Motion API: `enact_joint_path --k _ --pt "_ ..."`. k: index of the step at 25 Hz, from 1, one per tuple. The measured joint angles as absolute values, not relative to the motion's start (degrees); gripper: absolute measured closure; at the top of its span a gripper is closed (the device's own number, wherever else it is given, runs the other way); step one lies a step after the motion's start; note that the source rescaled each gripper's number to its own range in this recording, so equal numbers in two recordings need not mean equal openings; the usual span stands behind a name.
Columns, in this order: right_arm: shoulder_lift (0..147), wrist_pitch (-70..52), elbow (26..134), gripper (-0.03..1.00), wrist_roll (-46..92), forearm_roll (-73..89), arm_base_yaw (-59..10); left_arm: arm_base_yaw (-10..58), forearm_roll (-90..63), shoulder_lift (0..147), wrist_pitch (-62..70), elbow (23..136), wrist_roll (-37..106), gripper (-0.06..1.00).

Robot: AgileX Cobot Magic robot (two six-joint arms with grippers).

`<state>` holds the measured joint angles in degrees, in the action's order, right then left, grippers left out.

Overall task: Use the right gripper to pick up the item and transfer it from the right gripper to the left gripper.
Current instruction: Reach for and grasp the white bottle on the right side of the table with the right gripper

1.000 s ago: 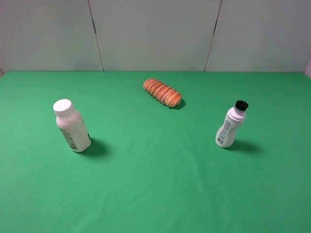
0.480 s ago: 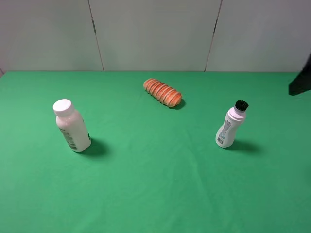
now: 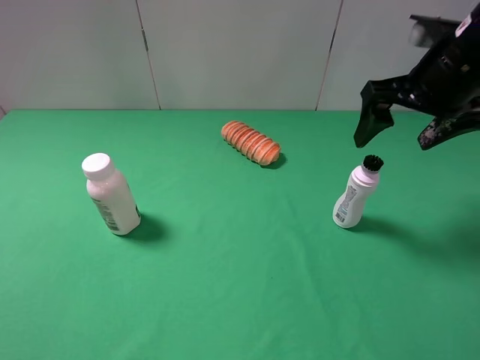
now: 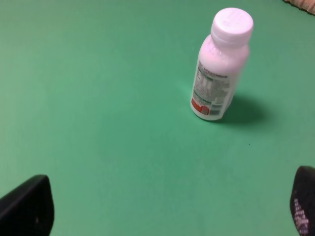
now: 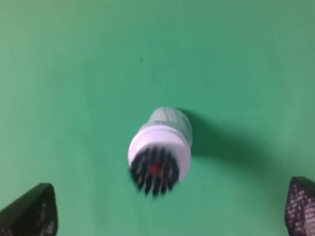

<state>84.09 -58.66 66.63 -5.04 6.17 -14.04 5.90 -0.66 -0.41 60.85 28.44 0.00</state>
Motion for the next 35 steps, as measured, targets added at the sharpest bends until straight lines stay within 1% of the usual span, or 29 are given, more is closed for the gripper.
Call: enact_joint_path --k 8,21,35 --pt "92.1 -56.7 66.7 -0.03 -5.2 5.7 -16.2 5.9 -0.7 -0.4 60.8 28.4 0.0 -0.03" --pt "99.0 -53.7 66.7 -0.03 -5.2 5.0 -16.2 5.9 -0.7 -0.4 60.8 28.4 0.0 -0.03" --pt "102.1 -52.3 66.3 -0.03 -7.0 3.5 -16.2 5.9 -0.7 -0.4 60.8 28.4 0.0 -0.03"
